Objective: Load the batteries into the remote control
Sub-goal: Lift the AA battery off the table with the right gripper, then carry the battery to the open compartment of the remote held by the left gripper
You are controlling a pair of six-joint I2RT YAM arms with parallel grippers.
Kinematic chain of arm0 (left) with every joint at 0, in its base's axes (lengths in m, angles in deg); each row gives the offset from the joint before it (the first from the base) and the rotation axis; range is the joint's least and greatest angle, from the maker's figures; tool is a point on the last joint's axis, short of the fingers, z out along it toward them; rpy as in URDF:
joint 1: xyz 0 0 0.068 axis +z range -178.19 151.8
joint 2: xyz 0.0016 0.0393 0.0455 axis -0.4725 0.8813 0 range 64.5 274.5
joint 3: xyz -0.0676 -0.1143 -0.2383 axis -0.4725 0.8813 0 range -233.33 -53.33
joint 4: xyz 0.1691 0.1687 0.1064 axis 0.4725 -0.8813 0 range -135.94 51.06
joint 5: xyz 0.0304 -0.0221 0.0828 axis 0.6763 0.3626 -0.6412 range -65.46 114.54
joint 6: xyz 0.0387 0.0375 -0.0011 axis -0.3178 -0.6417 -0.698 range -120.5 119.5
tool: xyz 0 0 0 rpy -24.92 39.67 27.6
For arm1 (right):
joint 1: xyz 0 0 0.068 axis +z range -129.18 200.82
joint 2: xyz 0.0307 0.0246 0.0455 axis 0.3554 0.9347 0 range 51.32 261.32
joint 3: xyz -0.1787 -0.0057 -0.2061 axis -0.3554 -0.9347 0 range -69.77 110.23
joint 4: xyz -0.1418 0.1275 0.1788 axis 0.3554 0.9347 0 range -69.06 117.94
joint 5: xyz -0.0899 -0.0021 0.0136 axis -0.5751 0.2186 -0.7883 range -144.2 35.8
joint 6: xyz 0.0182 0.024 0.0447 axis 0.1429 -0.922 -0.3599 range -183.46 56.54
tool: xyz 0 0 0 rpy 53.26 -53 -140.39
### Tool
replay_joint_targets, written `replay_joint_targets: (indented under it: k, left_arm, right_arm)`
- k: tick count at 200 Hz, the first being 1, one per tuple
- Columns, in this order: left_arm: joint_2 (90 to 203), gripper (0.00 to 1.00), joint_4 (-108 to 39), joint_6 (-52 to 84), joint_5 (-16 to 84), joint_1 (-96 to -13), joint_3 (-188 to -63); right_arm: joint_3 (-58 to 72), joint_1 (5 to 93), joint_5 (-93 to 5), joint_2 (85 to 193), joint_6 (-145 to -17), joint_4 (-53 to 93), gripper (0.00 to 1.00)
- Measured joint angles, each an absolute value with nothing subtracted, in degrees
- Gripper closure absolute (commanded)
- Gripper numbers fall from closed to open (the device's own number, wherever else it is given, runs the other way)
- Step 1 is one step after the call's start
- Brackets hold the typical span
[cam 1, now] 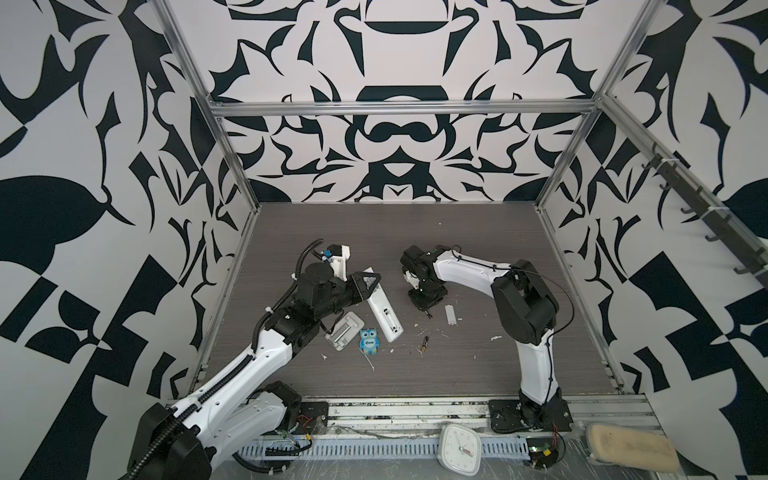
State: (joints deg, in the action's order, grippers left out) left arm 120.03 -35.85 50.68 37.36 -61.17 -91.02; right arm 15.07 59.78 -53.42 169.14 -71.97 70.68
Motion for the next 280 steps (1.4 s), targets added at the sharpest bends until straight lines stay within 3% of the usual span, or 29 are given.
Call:
replay_joint_targets:
  k: [96, 187, 280]
  left_arm:
    - [119.88, 1.0, -37.66, 51.11, 35.79, -61.17, -91.02]
    - [121.89, 1.0, -35.85, 51.42, 35.4, -61.23, -91.04]
    - [125.98, 1.0, -28.85, 52.62, 34.74, -62.24, -93.86]
  right_arm:
    - [16.33, 59.67, -52.2, 170.03, -71.01, 71.07, 0.81]
    - [15.39, 58.49, -49.71, 169.09, -70.99, 70.11, 1.0]
    - [7.07, 54.01, -43.65, 139.39, -72.56, 64.27, 1.0]
